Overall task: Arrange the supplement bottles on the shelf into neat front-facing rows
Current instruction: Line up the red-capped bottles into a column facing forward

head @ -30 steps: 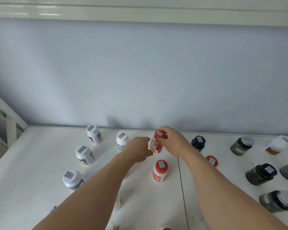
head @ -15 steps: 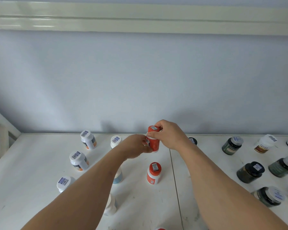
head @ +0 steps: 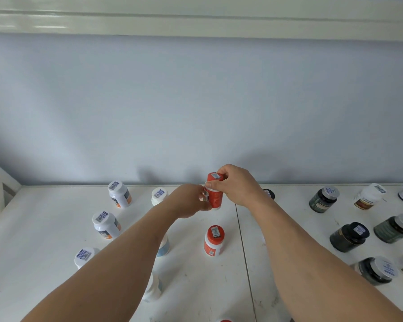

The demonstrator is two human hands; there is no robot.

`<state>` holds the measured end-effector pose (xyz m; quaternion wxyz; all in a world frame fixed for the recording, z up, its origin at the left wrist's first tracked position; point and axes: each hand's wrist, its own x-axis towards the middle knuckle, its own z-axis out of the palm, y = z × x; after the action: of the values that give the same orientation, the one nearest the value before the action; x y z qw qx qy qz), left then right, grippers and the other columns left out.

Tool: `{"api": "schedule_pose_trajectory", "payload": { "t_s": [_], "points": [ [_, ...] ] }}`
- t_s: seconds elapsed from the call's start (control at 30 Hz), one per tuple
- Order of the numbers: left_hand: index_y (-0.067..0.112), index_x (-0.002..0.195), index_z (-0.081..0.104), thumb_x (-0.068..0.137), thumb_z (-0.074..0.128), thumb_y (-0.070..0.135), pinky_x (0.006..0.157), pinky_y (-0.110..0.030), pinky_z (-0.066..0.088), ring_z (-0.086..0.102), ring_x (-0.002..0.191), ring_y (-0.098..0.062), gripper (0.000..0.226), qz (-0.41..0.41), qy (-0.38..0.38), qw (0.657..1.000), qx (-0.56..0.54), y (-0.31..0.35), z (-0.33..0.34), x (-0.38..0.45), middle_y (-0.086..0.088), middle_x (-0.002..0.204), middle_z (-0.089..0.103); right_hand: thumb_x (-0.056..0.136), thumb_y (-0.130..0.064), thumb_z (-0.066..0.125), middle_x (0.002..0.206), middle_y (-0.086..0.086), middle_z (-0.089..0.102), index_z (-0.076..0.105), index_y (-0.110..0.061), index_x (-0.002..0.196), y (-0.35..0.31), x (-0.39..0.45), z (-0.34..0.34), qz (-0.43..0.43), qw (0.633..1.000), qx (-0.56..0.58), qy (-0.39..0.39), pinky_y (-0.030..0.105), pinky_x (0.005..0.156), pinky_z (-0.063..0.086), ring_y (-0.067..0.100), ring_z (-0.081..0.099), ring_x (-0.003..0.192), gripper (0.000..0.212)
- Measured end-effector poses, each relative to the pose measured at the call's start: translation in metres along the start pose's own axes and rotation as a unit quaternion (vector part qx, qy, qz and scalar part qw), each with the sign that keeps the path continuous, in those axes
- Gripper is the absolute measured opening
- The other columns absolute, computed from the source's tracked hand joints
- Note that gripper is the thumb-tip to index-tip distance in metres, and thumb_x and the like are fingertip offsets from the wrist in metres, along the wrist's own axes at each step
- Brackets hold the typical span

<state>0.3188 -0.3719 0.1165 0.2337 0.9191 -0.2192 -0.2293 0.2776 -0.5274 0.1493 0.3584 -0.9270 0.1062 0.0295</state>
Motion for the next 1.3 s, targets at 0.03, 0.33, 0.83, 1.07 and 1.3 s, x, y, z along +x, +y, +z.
{"api": "schedule_pose_trajectory", "payload": {
  "t_s": [0.03,0.33,0.83,1.07,1.3],
  "points": [
    [0.019,0.129,0.057,0.087,0.067,0.034,0.094,-0.031,0.047,0.062,0.107,-0.022,0.046,0.002,0.014,0.998,0.055,-0.001,0.002,0.002,-0.002,0.12,0.065,0.081,-0.049,0.071,0.101,-0.004,0.062,0.058,-0.022,0.109,0.002,0.001,0.003,0.001,1.0,0.005,0.0,0.026,0.073,0.045,0.014,0.058,0.088,0.041],
    [0.016,0.121,0.055,0.092,0.058,0.028,0.073,-0.037,0.055,0.061,0.1,-0.024,0.031,0.028,0.052,0.945,0.322,-0.022,0.026,0.014,-0.002,0.11,0.061,0.083,-0.041,0.073,0.126,0.0,0.06,0.05,-0.022,0.128,0.025,0.007,0.042,0.015,1.0,-0.009,-0.014,0.028,0.091,0.046,0.02,0.059,0.108,0.054],
    [0.02,0.114,0.059,0.092,0.053,0.023,0.067,-0.033,0.046,0.064,0.098,-0.025,0.023,0.032,0.123,0.922,0.365,-0.001,0.017,-0.02,0.001,0.11,0.064,0.086,-0.041,0.067,0.129,0.0,0.056,0.054,-0.023,0.13,0.024,-0.022,0.021,-0.073,0.985,-0.152,-0.021,0.036,0.09,0.045,0.022,0.056,0.114,0.05],
    [0.025,0.107,0.059,0.089,0.052,0.025,0.066,-0.033,0.054,0.066,0.085,-0.024,0.019,0.049,0.172,0.923,0.341,0.023,0.021,-0.06,0.003,0.098,0.068,0.097,-0.038,0.049,0.128,0.002,0.06,0.058,-0.021,0.128,0.026,-0.075,0.002,-0.115,0.958,-0.261,-0.017,0.035,0.088,0.047,0.023,0.059,0.111,0.036],
    [0.018,0.114,0.059,0.097,0.044,0.032,0.064,-0.03,0.037,0.063,0.095,-0.026,0.027,0.128,0.191,0.892,0.388,0.061,0.036,-0.13,-0.001,0.109,0.064,0.099,-0.038,0.045,0.127,0.002,0.059,0.058,-0.02,0.127,0.021,-0.154,-0.014,-0.107,0.957,-0.271,0.021,0.032,0.079,0.045,0.024,0.06,0.107,0.036]
  ]
}}
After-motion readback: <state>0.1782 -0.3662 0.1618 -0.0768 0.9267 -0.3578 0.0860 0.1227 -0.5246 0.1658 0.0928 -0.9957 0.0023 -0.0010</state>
